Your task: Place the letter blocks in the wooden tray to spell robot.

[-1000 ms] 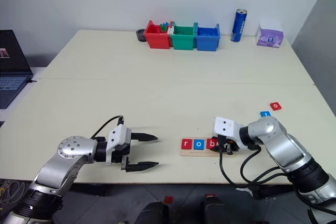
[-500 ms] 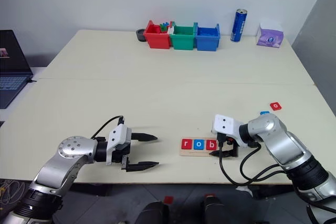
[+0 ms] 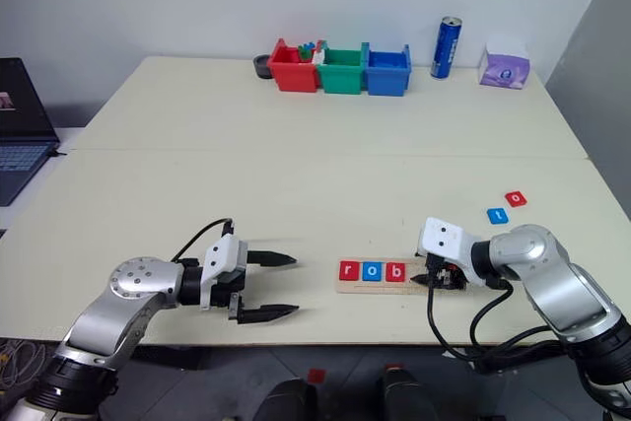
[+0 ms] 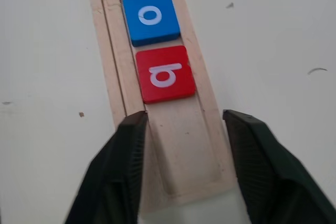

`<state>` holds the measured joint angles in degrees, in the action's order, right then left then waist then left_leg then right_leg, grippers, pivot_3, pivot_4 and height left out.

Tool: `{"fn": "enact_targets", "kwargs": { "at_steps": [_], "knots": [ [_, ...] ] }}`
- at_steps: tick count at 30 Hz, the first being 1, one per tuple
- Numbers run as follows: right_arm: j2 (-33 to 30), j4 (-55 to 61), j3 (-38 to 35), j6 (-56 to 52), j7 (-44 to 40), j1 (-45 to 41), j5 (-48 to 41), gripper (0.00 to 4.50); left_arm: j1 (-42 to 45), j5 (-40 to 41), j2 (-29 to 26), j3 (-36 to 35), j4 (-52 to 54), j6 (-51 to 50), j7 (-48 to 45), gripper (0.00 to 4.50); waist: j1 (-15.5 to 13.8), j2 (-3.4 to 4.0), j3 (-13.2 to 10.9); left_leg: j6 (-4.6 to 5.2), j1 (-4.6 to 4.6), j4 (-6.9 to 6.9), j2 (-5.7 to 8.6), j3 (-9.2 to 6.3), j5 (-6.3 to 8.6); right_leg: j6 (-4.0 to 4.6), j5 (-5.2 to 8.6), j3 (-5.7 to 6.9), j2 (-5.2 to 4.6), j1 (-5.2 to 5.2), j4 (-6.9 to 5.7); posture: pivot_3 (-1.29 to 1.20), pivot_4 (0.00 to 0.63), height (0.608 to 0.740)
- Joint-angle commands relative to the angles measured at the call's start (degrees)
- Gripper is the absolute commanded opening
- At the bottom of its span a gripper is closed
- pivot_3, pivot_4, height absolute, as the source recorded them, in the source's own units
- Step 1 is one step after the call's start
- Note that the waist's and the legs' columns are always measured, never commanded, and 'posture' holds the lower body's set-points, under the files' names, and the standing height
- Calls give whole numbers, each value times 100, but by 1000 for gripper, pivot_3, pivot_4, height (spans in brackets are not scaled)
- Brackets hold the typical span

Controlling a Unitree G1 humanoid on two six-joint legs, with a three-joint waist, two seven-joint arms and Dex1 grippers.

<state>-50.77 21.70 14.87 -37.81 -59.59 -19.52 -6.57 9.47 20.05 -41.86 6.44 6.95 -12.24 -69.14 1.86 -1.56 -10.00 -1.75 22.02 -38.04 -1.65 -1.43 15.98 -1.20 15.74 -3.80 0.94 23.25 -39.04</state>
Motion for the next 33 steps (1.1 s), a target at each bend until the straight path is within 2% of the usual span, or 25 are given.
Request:
{"fn": "enact_targets", "kwargs": {
  "at_steps": [1, 3, 4, 23, 33],
  "knots": [
    [2, 60, 14, 133, 34, -49, 53, 957, 124, 14, 9, -34, 143, -15, 31, 4500, -1, 0, 0, 0, 0, 0, 0, 0, 0, 0, 0, 1, 1, 0, 0, 0, 150, 740],
    [7, 55, 31, 152, 18, -34, 63, 249, 147, 9, 16, -28, 138, -15, 34, 4500, -3, 0, 0, 0, 1, 0, -1, 0, 0, 1, 0, 2, 1, 0, 0, 0, 150, 740],
    [9, 49, 54, 169, 9, -24, 76, 32, 147, 9, 17, -30, 144, -15, 36, 4500, -4, 0, 0, 0, 2, 1, -1, 0, 0, 2, -1, 3, 0, 0, 0, 0, 150, 740],
    [327, -297, 709, 354, -48, -356, 441, 32, 37, 36, 5, -52, 289, -55, 99, 4500, -6, -1, 0, 0, 1, 0, 1, -2, 0, 6, -3, 1, 0, 0, 1, 0, 150, 740],
    [558, -353, 687, 366, -1, -477, 437, 32, 30, 9, 41, -26, 209, 13, 83, 4500, -4, 0, 0, 0, 1, 0, 1, -2, 0, 8, -5, 1, 0, 0, 0, 0, 150, 740]
  ]
}}
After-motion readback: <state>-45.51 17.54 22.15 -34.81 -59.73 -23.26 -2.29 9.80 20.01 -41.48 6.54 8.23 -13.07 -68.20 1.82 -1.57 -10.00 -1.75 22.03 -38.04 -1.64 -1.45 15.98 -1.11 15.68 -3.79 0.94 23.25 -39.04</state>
